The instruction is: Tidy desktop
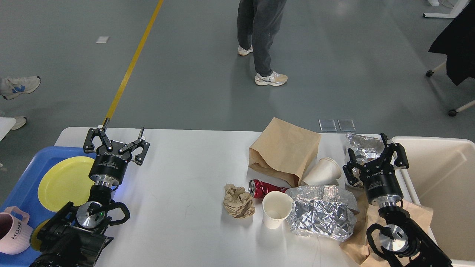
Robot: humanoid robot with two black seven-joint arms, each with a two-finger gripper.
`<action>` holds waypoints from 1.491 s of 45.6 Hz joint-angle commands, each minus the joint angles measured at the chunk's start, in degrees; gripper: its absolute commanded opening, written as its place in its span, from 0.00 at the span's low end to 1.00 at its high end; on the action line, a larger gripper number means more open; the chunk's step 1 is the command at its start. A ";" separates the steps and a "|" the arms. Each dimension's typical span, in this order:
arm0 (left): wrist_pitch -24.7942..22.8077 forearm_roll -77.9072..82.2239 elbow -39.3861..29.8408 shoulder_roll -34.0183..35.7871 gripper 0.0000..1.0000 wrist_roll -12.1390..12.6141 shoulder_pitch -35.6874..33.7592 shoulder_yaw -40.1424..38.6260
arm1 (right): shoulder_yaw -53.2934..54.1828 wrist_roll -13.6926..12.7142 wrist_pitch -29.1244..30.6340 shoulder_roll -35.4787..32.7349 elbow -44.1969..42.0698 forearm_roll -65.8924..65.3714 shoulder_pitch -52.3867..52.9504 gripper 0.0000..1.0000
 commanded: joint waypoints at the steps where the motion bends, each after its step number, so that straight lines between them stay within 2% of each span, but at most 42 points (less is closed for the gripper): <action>1: 1.06 -1.11 0.10 0.75 0.96 0.07 0.16 -0.26 | 0.00 0.00 0.00 0.00 -0.02 0.00 0.00 1.00; 6: 1.15 -1.72 -1.56 -0.48 0.96 0.07 0.95 -0.53 | 0.00 0.00 0.00 0.00 -0.02 0.00 0.00 1.00; 8: 2.11 -2.07 -6.63 -0.92 0.96 -0.11 4.71 -0.70 | 0.00 0.00 0.00 0.00 -0.02 0.00 0.00 1.00; 11: 4.66 -2.07 -9.91 -0.57 0.96 -0.72 6.66 -0.88 | 0.00 0.00 0.00 0.00 -0.02 0.00 0.00 1.00; 19: 5.20 -1.19 -10.44 -0.66 0.96 -1.86 7.02 -0.35 | 0.00 0.00 0.00 0.00 -0.02 0.00 0.00 1.00; 33: 4.05 -0.58 -10.62 0.22 0.96 -1.60 7.37 0.44 | 0.00 0.00 0.00 0.00 -0.10 0.00 0.00 1.00; 41: 3.88 8.38 -10.36 2.59 0.96 -1.60 7.28 -1.31 | 0.00 0.00 0.00 0.00 -0.10 0.00 0.00 1.00; 48: 3.79 7.68 -9.22 4.44 0.96 -1.25 7.11 -3.87 | 0.00 0.00 0.00 0.00 -0.10 0.00 0.09 1.00; 68: 3.79 4.87 -9.30 3.91 0.96 -1.43 7.20 -3.34 | 0.00 0.00 0.00 0.00 -0.02 0.00 0.00 1.00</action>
